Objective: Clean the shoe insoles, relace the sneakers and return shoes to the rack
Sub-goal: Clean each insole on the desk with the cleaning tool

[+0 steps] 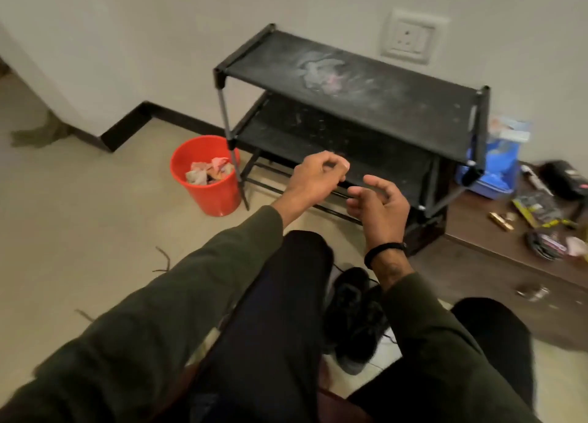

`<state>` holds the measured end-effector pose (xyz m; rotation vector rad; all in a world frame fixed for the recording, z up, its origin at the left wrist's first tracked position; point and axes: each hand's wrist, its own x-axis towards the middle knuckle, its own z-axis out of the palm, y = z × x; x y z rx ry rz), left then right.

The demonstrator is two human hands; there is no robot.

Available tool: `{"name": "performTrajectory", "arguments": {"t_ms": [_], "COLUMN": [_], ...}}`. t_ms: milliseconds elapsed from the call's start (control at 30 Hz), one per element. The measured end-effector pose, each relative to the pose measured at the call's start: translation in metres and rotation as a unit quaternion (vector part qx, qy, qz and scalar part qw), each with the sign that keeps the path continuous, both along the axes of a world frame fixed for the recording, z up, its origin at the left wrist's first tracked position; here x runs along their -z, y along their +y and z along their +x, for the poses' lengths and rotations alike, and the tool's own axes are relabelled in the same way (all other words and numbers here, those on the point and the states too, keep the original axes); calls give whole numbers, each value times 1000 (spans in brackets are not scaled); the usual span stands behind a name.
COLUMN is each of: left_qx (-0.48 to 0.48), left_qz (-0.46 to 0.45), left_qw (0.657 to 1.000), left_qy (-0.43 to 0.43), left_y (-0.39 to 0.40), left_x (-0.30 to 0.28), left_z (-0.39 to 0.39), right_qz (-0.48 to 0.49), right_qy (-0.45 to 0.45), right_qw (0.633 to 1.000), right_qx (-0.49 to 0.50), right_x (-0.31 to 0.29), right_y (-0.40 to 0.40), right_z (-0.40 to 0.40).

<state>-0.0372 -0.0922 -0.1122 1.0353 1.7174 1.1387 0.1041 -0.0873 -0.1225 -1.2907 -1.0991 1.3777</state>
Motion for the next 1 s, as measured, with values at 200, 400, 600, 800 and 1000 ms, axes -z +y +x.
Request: {"name": "performTrajectory", "arguments": {"t_ms": [200,400,600,800,1000], "left_qx": [138,208,276,308,285], "left_qz": [40,69,49,67,39], "left_qw": [988,971,942,924,935], "left_qy": [56,96,186,219,206], "left_y": [21,49,68,78,82], "left_x": [-49,-73,-69,-51,-29], "left_z": [88,159,204,221,205], "right_qz": [93,55,51,130,64], "right_qy": [-31,-84,-228,-370,-485], "right_qw": [987,978,954,919,858], "right_qx": [130,185,188,42,-155], "right_x": [-22,-2,16,10,13], "right_y": [40,69,84,138,193], "right_z": [115,177,216,226,205]}}
